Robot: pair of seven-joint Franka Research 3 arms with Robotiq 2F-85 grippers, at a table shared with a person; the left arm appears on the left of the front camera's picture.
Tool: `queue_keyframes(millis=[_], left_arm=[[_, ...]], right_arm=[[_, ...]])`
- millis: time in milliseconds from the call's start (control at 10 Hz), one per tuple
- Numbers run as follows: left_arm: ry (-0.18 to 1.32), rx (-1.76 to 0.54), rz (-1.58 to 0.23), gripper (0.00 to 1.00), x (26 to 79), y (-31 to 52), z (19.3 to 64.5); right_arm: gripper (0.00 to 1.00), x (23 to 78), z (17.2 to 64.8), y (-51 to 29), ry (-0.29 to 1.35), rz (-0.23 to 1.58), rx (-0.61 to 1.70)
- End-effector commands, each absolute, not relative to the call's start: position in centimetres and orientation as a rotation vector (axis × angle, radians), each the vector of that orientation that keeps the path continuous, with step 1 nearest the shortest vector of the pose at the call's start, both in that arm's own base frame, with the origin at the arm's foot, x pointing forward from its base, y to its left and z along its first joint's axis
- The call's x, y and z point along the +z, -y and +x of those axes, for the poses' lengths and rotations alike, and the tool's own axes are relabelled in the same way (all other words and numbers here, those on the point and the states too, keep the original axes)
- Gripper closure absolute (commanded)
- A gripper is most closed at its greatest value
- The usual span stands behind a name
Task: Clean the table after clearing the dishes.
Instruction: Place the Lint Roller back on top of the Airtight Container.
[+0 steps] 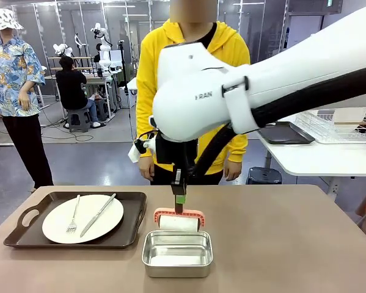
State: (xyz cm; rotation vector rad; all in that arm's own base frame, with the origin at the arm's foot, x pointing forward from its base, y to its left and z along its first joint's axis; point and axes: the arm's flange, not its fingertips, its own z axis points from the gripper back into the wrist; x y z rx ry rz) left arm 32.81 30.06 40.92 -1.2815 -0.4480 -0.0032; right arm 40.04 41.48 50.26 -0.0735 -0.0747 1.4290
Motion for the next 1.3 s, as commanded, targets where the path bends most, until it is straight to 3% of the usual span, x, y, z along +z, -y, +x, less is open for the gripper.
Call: queue_keyframes(millis=[0,600,1200], left_arm=[[0.455,-0.008,-1.283,0.0,41.0,-30.2,32.6],[0.455,-0.008,-1.283,0.0,41.0,-30.2,32.6],[0.455,-0.008,-1.283,0.0,41.0,-30.2,32.6]], right_arm=[[0.77,49.8,41.4,-42.4,0.027,-0.056,1.471],[0.77,44.6,43.3,-43.0,-0.065,-0.02,1.498],[0.77,42.3,45.2,-42.6,-0.028,0.007,1.506]])
